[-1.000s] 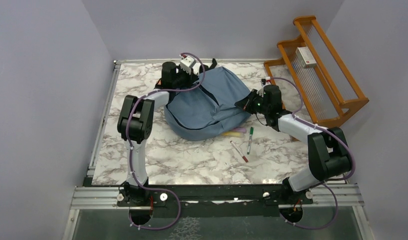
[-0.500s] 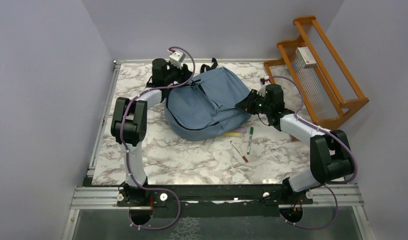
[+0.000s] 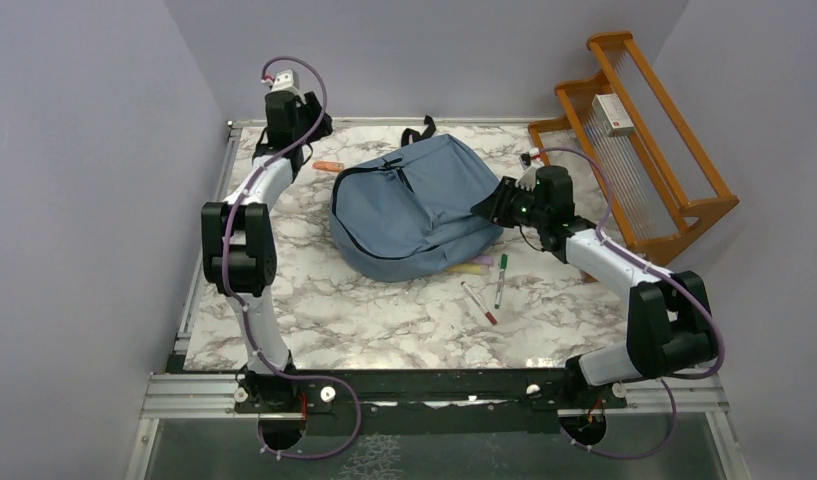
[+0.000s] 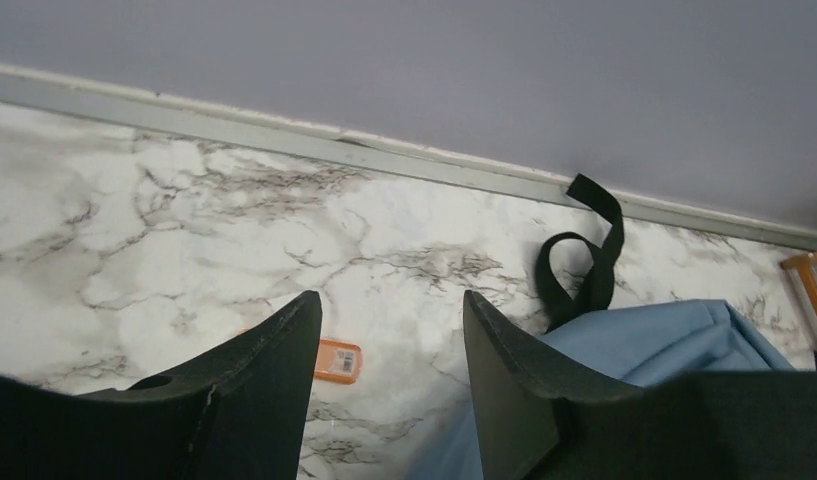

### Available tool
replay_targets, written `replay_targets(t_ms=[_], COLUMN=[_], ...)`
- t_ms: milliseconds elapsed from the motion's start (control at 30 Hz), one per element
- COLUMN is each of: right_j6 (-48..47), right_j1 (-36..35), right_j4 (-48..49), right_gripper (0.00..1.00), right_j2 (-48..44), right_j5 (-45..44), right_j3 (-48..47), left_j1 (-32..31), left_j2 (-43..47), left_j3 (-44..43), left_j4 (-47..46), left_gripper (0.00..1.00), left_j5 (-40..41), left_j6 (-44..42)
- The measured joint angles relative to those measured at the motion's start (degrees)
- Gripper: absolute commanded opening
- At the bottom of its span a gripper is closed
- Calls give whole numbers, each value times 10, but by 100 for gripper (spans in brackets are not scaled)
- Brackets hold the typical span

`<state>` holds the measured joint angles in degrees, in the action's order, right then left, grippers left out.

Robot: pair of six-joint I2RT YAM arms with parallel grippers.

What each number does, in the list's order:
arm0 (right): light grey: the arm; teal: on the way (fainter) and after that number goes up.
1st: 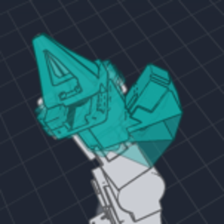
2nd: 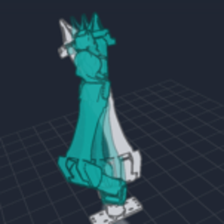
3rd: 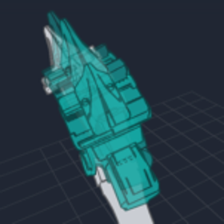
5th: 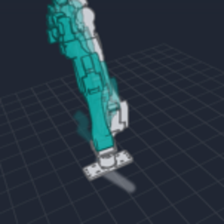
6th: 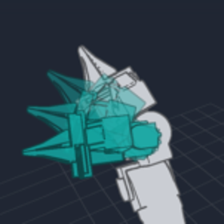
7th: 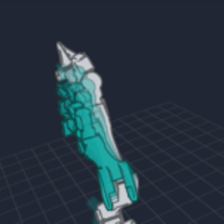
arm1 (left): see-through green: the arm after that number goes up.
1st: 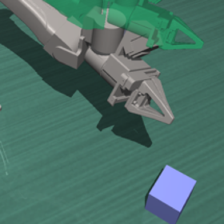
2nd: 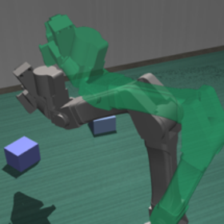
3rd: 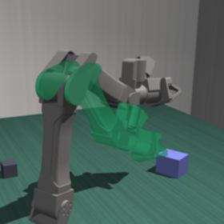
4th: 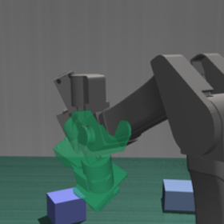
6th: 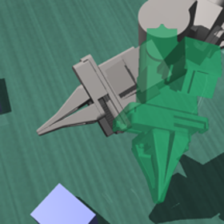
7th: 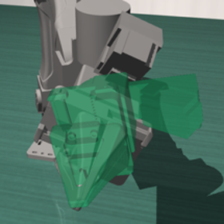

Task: Pack the student bag
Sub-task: Pick up the stationery from the center of the board.

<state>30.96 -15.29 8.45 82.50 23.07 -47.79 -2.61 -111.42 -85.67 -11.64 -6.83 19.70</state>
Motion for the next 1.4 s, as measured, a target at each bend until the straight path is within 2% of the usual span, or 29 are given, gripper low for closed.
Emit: replay_targets(t_ms=[233, 333, 433, 567, 900, 1200, 1400], right_j6=[0, 0, 0, 0, 1, 1, 1], right_j1=[0, 0, 0, 0, 0, 0, 0], right_j4=[-11, -14, -17, -17, -21, -22, -23], right_gripper=[33, 33, 33, 33, 34, 34, 35], right_j2=[0, 0, 0, 0, 1, 1, 1], right_j5=[0, 0, 0, 0, -1, -1, -1], right_j3=[1, 1, 1, 1, 6, 7, 10], left_j1=[10, 10, 6, -1, -30, -36, -36], left_j2=[-98, -168, -211, -222, -264, -300, -305], left_j3=[-132, -219, -260, -266, -339, -367, -372], left_j4=[172, 254, 314, 362, 414, 445, 446], left_gripper=[58, 61, 64, 73, 80, 78, 59], left_j5=[90, 130, 164, 207, 271, 289, 295], left_j6=[89, 127, 155, 173, 218, 253, 254])
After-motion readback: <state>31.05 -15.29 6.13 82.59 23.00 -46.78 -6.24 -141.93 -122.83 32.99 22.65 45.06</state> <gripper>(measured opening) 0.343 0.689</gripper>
